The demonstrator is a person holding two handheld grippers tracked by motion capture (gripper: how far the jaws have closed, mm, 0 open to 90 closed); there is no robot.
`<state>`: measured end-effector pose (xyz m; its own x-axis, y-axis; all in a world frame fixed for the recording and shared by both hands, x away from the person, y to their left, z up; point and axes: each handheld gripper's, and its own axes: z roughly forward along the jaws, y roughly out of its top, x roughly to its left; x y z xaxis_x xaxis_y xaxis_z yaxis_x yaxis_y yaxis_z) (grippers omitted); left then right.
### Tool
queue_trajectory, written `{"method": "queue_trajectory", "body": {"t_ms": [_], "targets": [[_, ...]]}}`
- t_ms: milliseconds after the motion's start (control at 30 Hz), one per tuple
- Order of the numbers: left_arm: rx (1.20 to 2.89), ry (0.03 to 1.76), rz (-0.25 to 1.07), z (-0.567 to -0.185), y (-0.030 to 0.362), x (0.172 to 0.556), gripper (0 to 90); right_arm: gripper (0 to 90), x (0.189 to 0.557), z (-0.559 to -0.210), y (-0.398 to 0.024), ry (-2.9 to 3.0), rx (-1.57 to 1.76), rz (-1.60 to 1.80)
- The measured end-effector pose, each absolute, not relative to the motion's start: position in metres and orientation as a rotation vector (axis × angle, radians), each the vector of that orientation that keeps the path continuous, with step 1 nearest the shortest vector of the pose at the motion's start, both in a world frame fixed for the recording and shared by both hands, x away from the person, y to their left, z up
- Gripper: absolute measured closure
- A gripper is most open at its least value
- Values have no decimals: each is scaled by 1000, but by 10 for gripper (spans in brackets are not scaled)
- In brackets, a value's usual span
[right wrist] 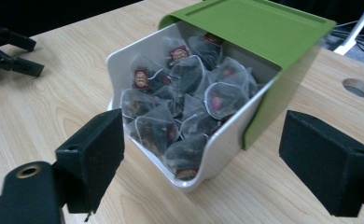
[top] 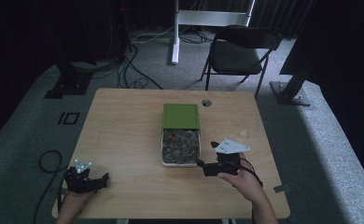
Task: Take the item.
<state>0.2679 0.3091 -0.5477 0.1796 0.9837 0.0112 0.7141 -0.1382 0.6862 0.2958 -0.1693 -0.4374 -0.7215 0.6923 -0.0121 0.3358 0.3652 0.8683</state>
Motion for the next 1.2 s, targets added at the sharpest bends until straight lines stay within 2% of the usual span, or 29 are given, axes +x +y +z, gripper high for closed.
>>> {"method": "queue_trajectory", "body": {"t_ms": [933,1200], "targets": [[1917,1591,645,-548,309,268,2,153,303,-451,-125,2374,810,1286],[1917,1591,645,-548,309,268,2,181,305,-458,-117,2392,810,1280]]}}
